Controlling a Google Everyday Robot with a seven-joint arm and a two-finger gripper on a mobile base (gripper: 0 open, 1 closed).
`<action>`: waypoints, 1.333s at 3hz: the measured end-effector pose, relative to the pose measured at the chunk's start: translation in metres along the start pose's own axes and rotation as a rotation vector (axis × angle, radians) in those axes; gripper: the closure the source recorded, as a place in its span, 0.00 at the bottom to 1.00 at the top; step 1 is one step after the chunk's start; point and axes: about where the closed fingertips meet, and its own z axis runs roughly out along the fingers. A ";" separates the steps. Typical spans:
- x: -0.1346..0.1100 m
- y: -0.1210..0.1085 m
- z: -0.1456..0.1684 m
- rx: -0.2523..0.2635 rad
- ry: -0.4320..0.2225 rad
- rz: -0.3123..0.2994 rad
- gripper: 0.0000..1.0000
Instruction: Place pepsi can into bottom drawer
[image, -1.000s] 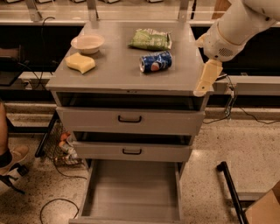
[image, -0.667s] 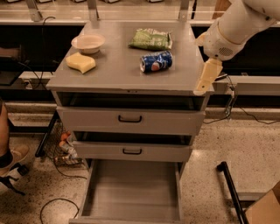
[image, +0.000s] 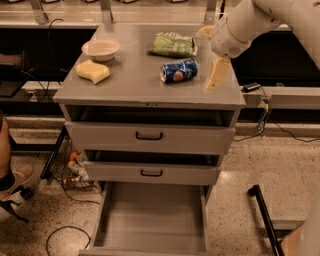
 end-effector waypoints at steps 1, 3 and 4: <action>-0.016 -0.021 0.032 -0.018 -0.067 -0.072 0.00; -0.045 -0.039 0.084 -0.078 -0.098 -0.113 0.00; -0.045 -0.044 0.101 -0.103 -0.018 -0.088 0.00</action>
Offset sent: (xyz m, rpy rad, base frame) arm 0.0713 0.0726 -0.0196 0.0682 -0.0060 0.2317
